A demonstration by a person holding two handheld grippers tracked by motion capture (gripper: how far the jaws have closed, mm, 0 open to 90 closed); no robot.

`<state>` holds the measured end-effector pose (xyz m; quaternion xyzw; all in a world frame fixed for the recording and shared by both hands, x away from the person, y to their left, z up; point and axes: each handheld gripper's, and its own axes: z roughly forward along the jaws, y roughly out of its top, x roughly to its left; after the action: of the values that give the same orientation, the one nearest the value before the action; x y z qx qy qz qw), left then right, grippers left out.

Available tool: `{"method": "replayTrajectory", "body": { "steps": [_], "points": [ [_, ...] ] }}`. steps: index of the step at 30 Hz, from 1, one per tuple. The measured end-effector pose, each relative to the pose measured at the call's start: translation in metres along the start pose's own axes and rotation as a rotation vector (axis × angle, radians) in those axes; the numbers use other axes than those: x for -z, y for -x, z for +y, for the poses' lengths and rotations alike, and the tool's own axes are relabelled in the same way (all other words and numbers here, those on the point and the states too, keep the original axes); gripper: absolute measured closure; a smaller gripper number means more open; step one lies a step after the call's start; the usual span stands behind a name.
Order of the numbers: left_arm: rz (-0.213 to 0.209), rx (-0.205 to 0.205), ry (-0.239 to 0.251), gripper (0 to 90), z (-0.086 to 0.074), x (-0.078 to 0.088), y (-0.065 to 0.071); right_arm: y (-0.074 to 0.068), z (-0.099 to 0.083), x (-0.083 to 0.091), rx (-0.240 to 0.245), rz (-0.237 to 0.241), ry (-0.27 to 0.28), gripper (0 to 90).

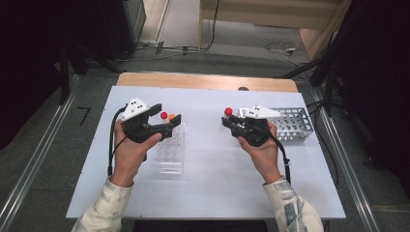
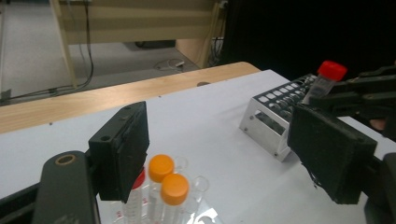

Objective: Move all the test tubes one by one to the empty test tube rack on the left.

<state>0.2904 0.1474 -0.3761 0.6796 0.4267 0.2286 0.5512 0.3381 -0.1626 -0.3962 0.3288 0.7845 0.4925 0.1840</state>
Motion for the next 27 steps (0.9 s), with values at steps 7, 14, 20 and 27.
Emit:
{"method": "replayTrajectory", "body": {
  "steps": [7,14,20,27],
  "points": [
    [-0.058,-0.022,-0.011,23.0,0.000,-0.004,0.015,-0.021,-0.005,-0.007,0.028,0.059,-0.027,72.3],
    [-0.122,-0.058,-0.043,25.2,-0.005,-0.018,0.038,-0.039,-0.007,-0.015,0.056,0.105,-0.059,72.3],
    [-0.165,-0.074,-0.042,35.6,-0.008,-0.026,0.050,-0.048,-0.006,-0.015,0.069,0.137,-0.066,72.3],
    [-0.201,-0.086,-0.046,55.4,-0.010,-0.031,0.056,-0.055,-0.003,-0.012,0.076,0.158,-0.063,72.2]
  ]
}}
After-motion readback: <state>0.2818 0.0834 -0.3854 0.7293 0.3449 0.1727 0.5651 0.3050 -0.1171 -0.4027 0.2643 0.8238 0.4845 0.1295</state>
